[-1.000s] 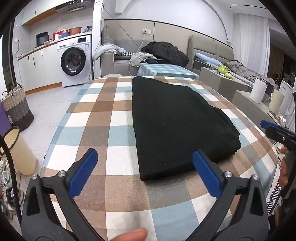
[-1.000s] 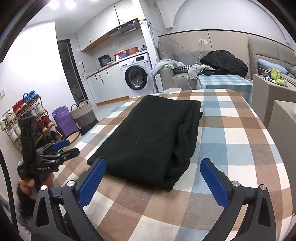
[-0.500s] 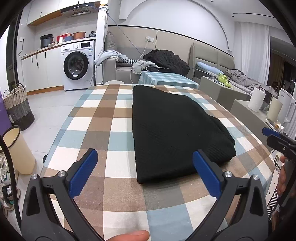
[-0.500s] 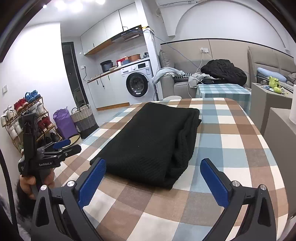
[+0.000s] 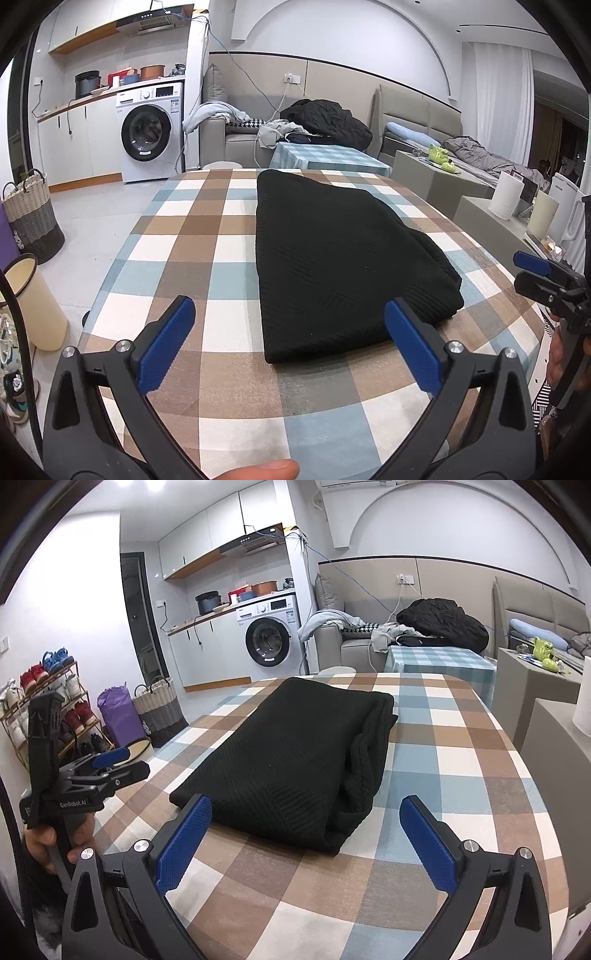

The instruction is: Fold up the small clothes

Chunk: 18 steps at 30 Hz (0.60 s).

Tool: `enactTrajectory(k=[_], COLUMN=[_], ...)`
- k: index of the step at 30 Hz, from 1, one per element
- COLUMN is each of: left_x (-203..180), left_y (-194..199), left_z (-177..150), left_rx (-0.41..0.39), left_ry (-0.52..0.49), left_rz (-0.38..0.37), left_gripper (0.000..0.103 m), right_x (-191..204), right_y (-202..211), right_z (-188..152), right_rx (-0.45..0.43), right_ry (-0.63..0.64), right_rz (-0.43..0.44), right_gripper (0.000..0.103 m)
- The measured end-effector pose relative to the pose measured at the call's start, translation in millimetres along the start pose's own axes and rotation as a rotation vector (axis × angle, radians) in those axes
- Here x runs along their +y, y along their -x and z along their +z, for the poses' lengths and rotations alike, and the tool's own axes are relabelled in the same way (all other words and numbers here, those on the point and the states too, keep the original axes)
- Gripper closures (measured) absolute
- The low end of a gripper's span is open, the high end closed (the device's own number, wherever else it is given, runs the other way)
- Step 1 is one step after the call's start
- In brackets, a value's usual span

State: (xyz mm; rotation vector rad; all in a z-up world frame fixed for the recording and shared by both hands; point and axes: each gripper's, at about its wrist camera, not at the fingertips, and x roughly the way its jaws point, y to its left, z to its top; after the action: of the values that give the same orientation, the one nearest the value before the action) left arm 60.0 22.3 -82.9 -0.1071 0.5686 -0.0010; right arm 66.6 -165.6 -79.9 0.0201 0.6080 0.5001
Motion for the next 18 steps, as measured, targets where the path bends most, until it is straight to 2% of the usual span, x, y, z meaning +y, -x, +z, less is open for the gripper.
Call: enactTrajectory(k=[18], left_x=[-2.4], left_y=[-3.0], left_z=[-2.7], left_rx=[0.005], left_ry=[-0.009], left_rz=[-0.005], left_gripper=[0.001], right_x=[-2.5], right_y=[3.2], right_z=[0.7], right_rx=[-0.010], right_ry=[-0.004], right_rz=[-0.005], right_gripper=[0.000])
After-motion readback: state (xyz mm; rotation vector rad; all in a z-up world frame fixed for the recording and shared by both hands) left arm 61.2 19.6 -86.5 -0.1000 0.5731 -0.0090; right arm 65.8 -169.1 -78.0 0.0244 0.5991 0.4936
